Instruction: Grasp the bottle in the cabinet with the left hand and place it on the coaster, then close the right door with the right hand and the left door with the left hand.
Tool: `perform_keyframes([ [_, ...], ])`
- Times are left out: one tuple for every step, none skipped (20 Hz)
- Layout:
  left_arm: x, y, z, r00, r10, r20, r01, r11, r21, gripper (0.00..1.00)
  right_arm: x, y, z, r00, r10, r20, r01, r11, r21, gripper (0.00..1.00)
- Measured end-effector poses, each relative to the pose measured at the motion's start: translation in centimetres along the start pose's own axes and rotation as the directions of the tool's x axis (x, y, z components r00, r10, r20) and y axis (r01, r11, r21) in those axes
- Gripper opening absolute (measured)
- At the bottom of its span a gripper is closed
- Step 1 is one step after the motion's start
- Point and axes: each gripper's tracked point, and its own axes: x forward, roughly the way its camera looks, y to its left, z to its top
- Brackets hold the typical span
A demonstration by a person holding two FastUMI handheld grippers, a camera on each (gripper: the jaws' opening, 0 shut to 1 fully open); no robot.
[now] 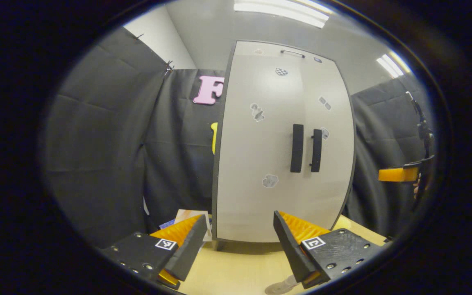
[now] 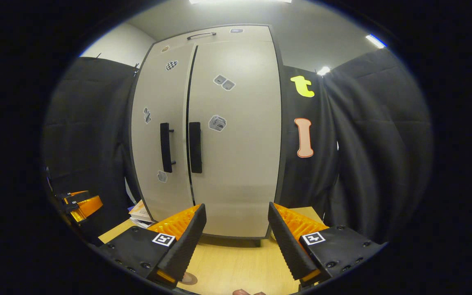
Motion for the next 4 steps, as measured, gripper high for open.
perform_keyframes([
  [-0.23, 0.02, 0.17, 1.000, -0.008, 0.012, 0.008, 1.000, 0.002, 1.00, -0.04, -0.10, 0.18, 1.000, -0.005, 0.001, 0.005, 1.000, -0.015, 0.96],
  [-0.42, 0.00, 0.29, 1.000, -0.012, 0.022, 0.012, 1.000, 0.004, 0.96, -0.10, -0.25, 0.31, 1.000, -0.010, 0.004, 0.010, 1.000, -0.023, 0.92],
  [-0.84, 0.07, 0.38, 0.999, -0.015, 0.031, 0.015, 1.000, 0.010, 0.92, -0.15, -0.46, 0.36, 1.000, -0.013, 0.003, 0.013, 1.000, -0.024, 0.96],
  [-1.01, -0.01, 0.63, 0.999, -0.015, 0.040, 0.014, 1.000, 0.019, 0.89, -0.02, -0.59, 0.31, 1.000, -0.012, 0.005, 0.012, 1.000, -0.019, 0.92],
])
